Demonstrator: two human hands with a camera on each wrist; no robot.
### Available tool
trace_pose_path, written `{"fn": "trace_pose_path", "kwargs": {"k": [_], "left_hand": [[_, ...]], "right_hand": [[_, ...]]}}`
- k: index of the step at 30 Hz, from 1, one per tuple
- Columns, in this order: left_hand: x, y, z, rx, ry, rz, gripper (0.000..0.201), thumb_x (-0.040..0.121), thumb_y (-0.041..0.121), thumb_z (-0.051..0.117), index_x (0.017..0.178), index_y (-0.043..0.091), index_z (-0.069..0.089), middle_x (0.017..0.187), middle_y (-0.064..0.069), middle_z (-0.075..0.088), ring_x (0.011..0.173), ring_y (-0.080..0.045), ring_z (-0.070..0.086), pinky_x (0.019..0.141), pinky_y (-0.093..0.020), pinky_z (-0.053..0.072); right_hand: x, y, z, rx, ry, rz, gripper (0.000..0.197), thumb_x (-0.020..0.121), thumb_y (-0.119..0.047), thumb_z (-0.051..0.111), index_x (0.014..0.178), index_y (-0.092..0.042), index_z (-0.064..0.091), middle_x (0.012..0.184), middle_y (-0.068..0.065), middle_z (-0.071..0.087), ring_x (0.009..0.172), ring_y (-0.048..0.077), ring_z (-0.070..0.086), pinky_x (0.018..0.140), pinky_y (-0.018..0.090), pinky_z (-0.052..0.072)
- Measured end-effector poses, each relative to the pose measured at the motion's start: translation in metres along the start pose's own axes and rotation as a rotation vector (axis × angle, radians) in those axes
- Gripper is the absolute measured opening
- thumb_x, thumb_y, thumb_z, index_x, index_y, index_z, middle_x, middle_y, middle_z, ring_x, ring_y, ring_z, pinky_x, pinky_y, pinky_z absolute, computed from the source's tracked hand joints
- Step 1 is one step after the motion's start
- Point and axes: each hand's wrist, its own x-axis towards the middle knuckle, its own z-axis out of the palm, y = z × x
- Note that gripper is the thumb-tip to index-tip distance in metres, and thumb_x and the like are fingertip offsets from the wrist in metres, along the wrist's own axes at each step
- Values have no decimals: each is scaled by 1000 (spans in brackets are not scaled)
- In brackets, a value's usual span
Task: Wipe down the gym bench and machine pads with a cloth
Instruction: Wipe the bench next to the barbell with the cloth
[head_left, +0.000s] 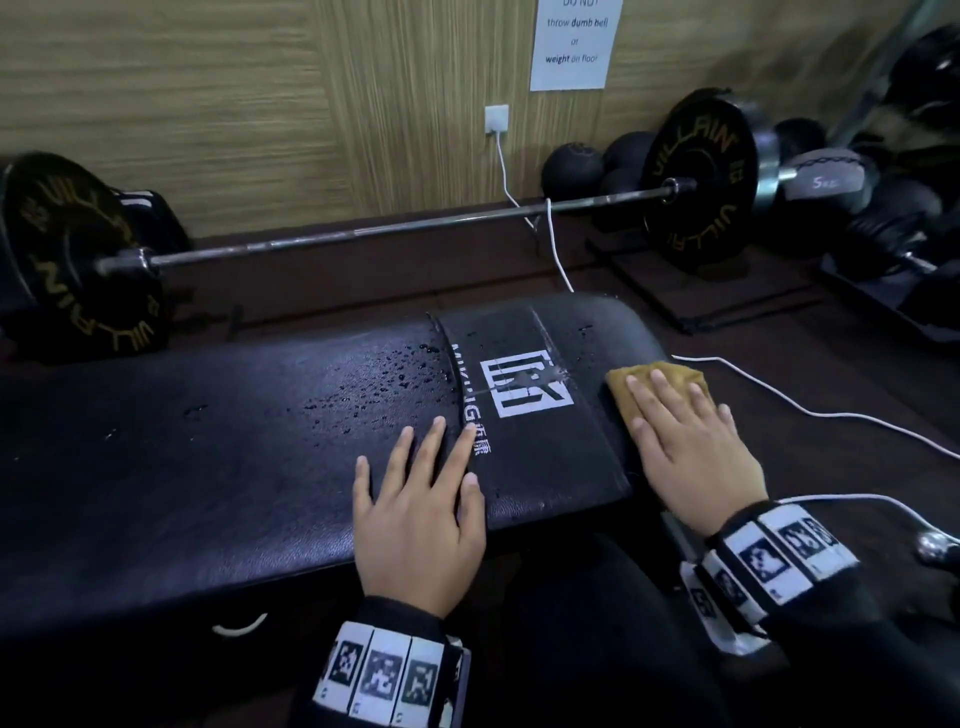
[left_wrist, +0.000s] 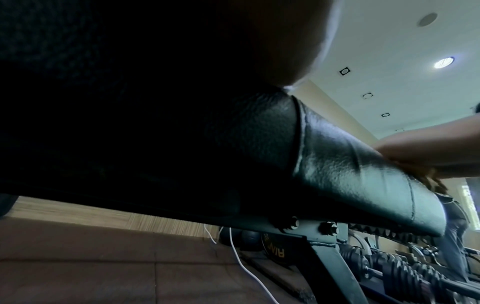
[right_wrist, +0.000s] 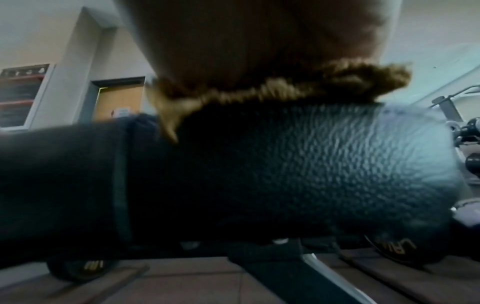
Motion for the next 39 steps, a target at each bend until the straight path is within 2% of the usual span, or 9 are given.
{"fn": "trace_pose_path", "kwargs": {"k": [5, 9, 12, 17, 21, 27, 30, 33, 39], "left_hand": [[1, -1, 3, -4, 41, 6, 48, 90, 42, 34, 137, 44, 45, 144, 13, 46, 137, -14, 37, 113, -49, 19], [0, -1, 4, 11, 55, 18, 47, 91, 41, 36, 136, 42, 47, 143, 11, 47, 136, -16, 40, 112, -51, 21], [-1, -1, 4, 20, 59, 24, 47, 92, 42, 32, 136, 40, 48, 143, 10, 47, 135, -17, 40, 112, -51, 22], [-2, -2, 3, 28, 52, 25, 48, 93, 43, 29, 138, 42, 45, 145, 10, 45, 137, -17, 37, 113, -52, 21], [-2, -1, 4, 41, 57, 22, 47, 92, 43, 31, 137, 43, 46, 144, 10, 46, 137, -17, 37, 113, -51, 21], [-1, 0, 4, 43, 73, 17, 47, 90, 42, 33, 135, 43, 47, 143, 10, 47, 136, -18, 39, 112, -51, 21], [-1, 0, 3, 47, 74, 20, 46, 91, 42, 33, 136, 43, 47, 144, 10, 47, 136, -17, 39, 112, -51, 21], [-1, 0, 3, 47, 79, 24, 46, 91, 42, 35, 135, 41, 49, 143, 9, 48, 135, -18, 40, 111, -51, 22], [-1, 1, 3, 52, 79, 7, 47, 90, 42, 34, 134, 42, 49, 143, 10, 47, 136, -17, 39, 111, -50, 21]], "right_hand": [[-59, -30, 19, 231, 55, -70, 48, 99, -33, 32, 145, -39, 19, 154, -17, 15, 146, 21, 3, 116, 42, 2], [-66, -65, 27, 113, 64, -237, 55, 92, -45, 12, 146, -38, 25, 153, -17, 21, 146, 21, 9, 115, 37, 2], [-36, -67, 23, -15, 40, -277, 52, 95, -43, 18, 146, -40, 23, 154, -15, 21, 145, 21, 15, 116, 37, 6], [16, -17, 6, -45, 15, -121, 50, 99, -34, 30, 147, -38, 20, 157, -10, 16, 144, 22, 15, 116, 42, 12], [0, 14, 0, 25, 39, -15, 50, 99, -32, 29, 148, -35, 19, 157, -8, 15, 145, 26, 11, 116, 44, 9], [-57, -24, 21, 214, 120, -158, 50, 95, -43, 26, 144, -35, 32, 152, -11, 27, 145, 26, 12, 116, 43, 5], [-44, -50, 22, 79, 110, -259, 53, 93, -46, 20, 142, -35, 37, 150, -10, 34, 142, 30, 24, 115, 44, 13], [-7, -52, 20, -1, 45, -312, 47, 98, -43, 24, 145, -43, 24, 154, -15, 22, 144, 22, 17, 116, 43, 7], [29, 5, 6, 17, 71, -150, 47, 99, -38, 32, 145, -42, 23, 156, -12, 18, 144, 22, 14, 115, 46, 8]]}}
